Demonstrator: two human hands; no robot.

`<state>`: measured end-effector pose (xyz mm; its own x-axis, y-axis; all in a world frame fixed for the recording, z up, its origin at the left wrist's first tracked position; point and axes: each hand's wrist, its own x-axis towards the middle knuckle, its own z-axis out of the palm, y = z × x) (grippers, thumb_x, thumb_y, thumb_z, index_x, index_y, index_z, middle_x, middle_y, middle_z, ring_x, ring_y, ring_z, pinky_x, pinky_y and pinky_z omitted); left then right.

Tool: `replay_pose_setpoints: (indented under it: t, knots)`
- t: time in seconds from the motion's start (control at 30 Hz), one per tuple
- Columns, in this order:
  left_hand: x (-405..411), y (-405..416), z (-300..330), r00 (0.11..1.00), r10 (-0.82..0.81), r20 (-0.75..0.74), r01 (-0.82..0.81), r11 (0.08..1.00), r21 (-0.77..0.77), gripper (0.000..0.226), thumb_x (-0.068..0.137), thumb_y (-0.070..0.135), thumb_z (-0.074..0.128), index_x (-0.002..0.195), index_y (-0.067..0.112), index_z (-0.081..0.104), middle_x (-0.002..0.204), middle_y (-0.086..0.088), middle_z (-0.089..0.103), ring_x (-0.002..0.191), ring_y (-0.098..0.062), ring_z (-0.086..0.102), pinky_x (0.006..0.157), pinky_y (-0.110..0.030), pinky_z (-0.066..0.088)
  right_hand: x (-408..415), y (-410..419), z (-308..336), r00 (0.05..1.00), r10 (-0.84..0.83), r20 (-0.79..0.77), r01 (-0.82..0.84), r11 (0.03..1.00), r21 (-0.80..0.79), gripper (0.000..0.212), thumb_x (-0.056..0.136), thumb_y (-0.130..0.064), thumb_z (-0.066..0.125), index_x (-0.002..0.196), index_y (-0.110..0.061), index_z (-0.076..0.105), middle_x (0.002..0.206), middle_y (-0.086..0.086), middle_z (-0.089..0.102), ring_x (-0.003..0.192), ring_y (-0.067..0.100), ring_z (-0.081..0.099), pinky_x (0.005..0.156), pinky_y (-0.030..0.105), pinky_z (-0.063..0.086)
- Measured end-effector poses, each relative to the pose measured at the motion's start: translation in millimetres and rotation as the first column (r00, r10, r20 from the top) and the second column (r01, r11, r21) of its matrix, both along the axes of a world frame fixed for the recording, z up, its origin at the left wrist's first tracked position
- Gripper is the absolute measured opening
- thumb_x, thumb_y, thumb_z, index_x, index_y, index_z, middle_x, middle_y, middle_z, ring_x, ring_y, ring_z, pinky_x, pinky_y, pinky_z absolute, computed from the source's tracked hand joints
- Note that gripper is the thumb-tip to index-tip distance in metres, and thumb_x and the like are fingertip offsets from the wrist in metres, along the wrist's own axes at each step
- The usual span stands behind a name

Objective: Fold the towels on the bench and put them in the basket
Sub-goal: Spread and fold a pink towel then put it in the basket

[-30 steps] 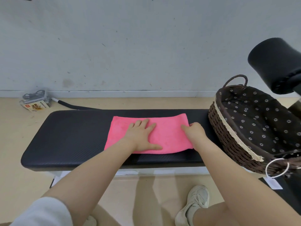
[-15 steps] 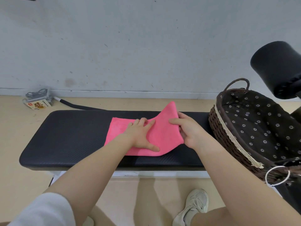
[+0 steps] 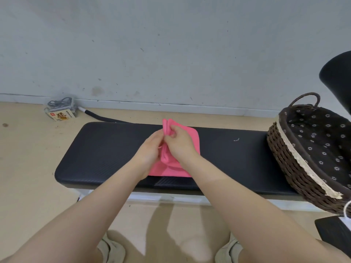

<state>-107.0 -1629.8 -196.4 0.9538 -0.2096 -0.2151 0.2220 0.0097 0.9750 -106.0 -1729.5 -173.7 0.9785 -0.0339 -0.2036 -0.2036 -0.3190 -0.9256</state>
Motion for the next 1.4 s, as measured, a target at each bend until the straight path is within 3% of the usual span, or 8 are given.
replay_pose_setpoints:
  t: [0.17,0.3,0.57,0.83,1.0,1.13,1.27,1.4]
  knots:
    - [0,-11,-12,0.999,0.02,-0.041,-0.018,0.998,0.056,0.026,0.096,0.028,0.048,0.115,0.014,0.059,0.094,-0.001,0.07,0.09,-0.015,0.066,0.082,-0.026,0.051,-4,-13,-5,0.999,-0.044,0.021,0.043,0.998,0.037,0.043,0.093,-0.006,0.032,0.129,-0.015,0.054,0.112,0.001,0.059,0.097,0.012,0.051,0.094,0.026,0.037]
    - [3,-19,-14,0.995,0.075,-0.061,-0.061,0.976,0.208,0.03,0.092,0.009,0.053,0.122,0.015,0.053,0.103,-0.006,0.067,0.088,-0.017,0.066,0.069,-0.022,0.053,-5,-48,-13,0.965,0.102,0.241,-0.024,0.951,-0.307,0.042,0.096,-0.007,0.035,0.136,-0.015,0.048,0.14,0.001,0.048,0.132,0.014,0.039,0.106,0.022,0.028]
    - [6,17,-21,0.988,-0.115,0.1,-0.002,0.648,0.762,0.064,0.094,0.011,0.045,0.147,0.022,0.012,0.103,-0.018,0.061,0.079,-0.026,0.057,0.068,-0.031,0.042,-7,-57,-56,0.861,0.49,-0.132,-0.395,0.483,-0.782,0.086,0.084,-0.065,0.046,0.151,-0.026,0.007,0.16,0.0,-0.006,0.147,0.017,-0.01,0.119,0.044,-0.004]
    - [14,18,-37,0.934,-0.358,-0.012,0.14,0.335,0.932,0.057,0.098,0.018,0.028,0.148,0.036,0.006,0.12,-0.013,0.037,0.078,-0.026,0.044,0.076,-0.035,0.044,-5,-54,-61,0.851,0.406,-0.332,-0.495,0.412,-0.765,0.131,0.058,-0.076,0.064,0.147,-0.029,-0.019,0.152,-0.001,-0.033,0.14,0.02,-0.032,0.117,0.05,-0.009]
    - [15,8,-23,0.907,-0.417,0.061,0.015,0.176,0.984,0.077,0.091,0.013,0.04,0.148,0.033,-0.007,0.137,-0.017,0.027,0.092,-0.029,0.048,0.077,-0.037,0.042,-3,-56,-56,0.857,0.39,-0.336,-0.506,0.517,-0.691,0.085,0.083,-0.075,0.026,0.147,-0.036,-0.014,0.154,-0.003,-0.03,0.14,0.016,-0.031,0.117,0.05,-0.01]
    - [28,14,-28,0.532,-0.806,0.26,-0.27,0.13,0.954,0.057,0.092,0.035,0.02,0.148,0.023,0.021,0.158,-0.006,0.008,0.145,-0.028,0.009,0.116,-0.044,0.005,1,-57,-57,0.881,0.394,-0.263,-0.442,0.485,-0.755,0.071,0.092,-0.063,0.027,0.149,-0.034,-0.003,0.158,-0.001,-0.018,0.145,0.017,-0.019,0.118,0.048,0.001]
    - [36,31,-39,0.665,-0.742,-0.083,0.047,-0.069,0.996,0.119,0.056,0.086,-0.019,0.149,0.013,-0.007,0.158,-0.003,-0.011,0.146,-0.015,-0.008,0.117,-0.033,-0.004,-1,-56,-60,0.891,0.36,-0.275,-0.429,0.47,-0.771,0.095,0.082,-0.072,0.039,0.149,-0.028,-0.012,0.157,-0.002,-0.023,0.145,0.019,-0.02,0.119,0.046,0.0]
    - [37,44,-44,0.755,-0.646,-0.112,0.164,0.021,0.986,0.112,0.07,0.083,0.022,0.147,0.012,-0.016,0.156,-0.003,-0.02,0.146,-0.015,-0.009,0.12,-0.033,0.002,-3,-64,-58,0.924,0.239,-0.298,-0.382,0.544,-0.747,0.117,0.069,-0.079,0.05,0.148,-0.023,-0.017,0.157,0.002,-0.021,0.146,0.025,-0.011,0.119,0.044,0.0]
